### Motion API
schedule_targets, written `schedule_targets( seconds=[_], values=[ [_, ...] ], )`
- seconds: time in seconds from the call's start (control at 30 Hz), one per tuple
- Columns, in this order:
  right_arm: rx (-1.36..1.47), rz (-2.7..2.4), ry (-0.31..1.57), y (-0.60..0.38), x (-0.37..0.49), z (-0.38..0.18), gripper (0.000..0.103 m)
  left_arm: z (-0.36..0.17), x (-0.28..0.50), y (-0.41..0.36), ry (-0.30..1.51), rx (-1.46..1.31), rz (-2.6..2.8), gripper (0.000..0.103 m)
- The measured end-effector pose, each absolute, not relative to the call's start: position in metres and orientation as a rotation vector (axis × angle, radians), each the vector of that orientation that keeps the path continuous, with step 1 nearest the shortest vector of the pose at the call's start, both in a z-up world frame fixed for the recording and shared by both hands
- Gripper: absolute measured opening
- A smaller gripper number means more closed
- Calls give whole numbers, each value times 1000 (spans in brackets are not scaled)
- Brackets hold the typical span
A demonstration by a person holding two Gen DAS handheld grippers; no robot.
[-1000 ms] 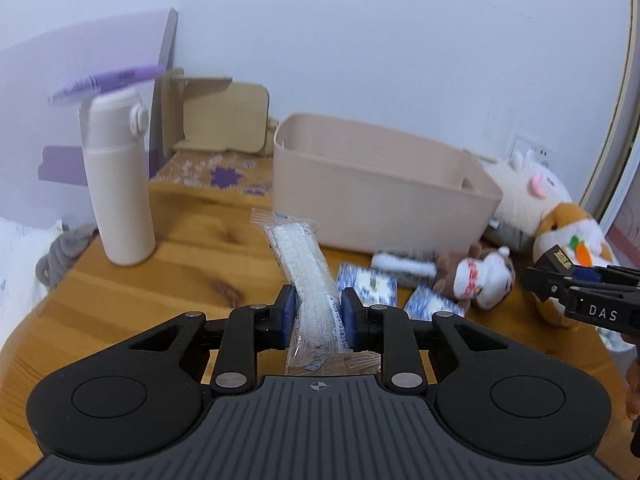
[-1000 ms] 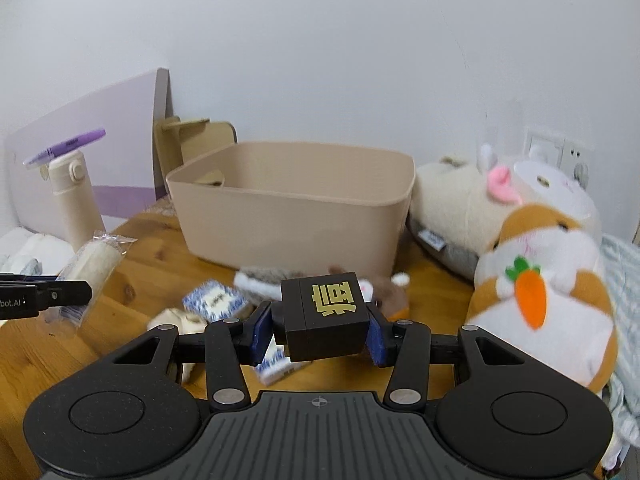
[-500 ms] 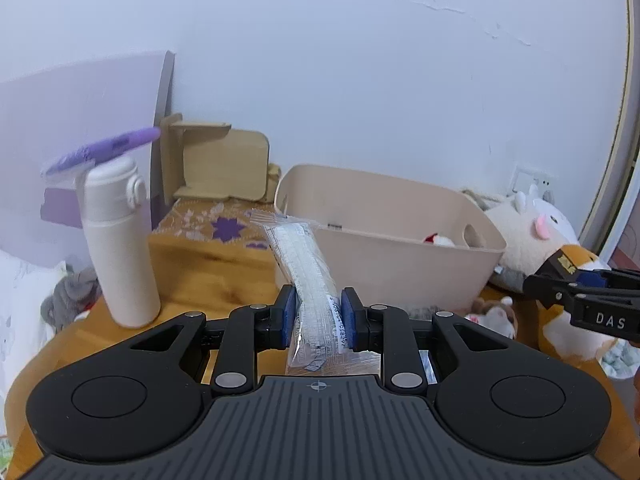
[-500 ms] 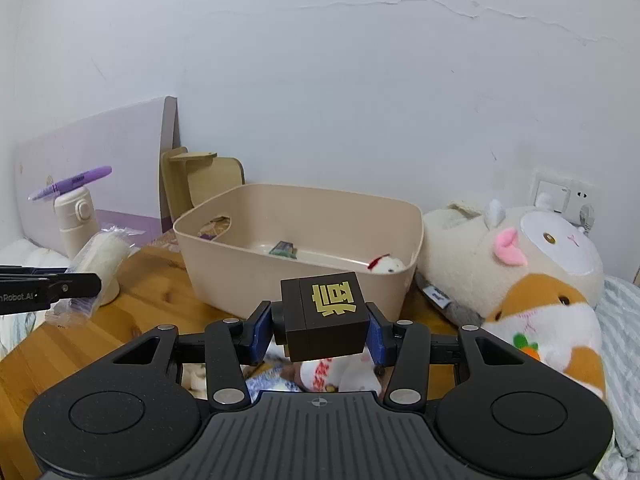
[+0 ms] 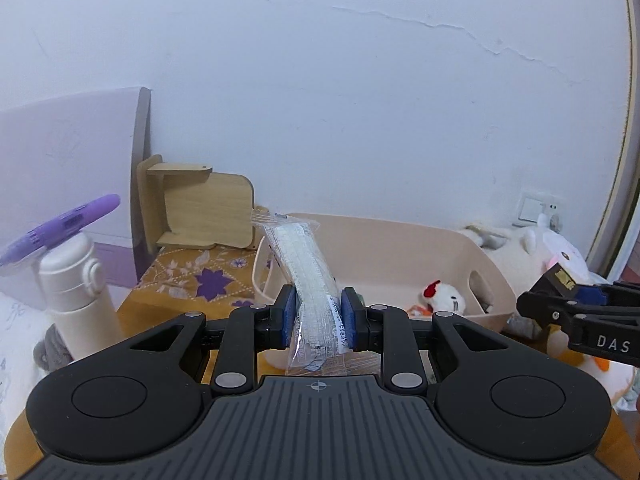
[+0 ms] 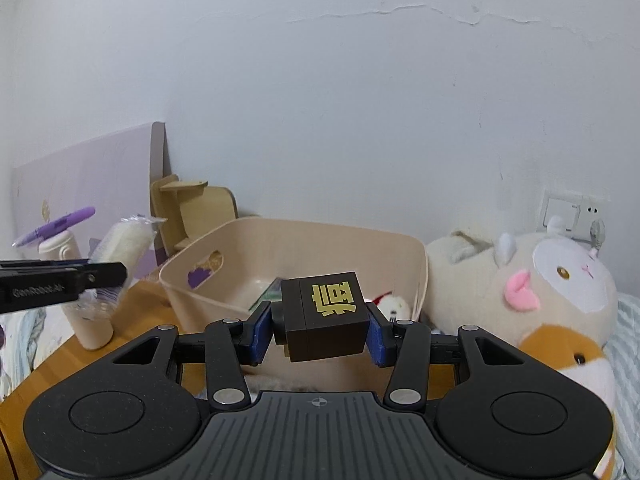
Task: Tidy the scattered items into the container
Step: 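Carry the wrapped snack and black box into the beige basket with both tools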
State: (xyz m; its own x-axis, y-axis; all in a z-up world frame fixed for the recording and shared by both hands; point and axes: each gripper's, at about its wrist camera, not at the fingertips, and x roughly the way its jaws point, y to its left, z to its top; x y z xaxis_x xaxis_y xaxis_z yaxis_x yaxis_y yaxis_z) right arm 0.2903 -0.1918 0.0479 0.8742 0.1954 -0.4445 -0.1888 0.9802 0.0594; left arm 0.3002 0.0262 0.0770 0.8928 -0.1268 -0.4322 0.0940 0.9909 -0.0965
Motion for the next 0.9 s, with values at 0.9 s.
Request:
schedule_targets(
  seconds=[0.9],
  values=[
    [31,169,559,-179,399,26,44,48,428,-6,638,-54,-105,25]
  ],
)
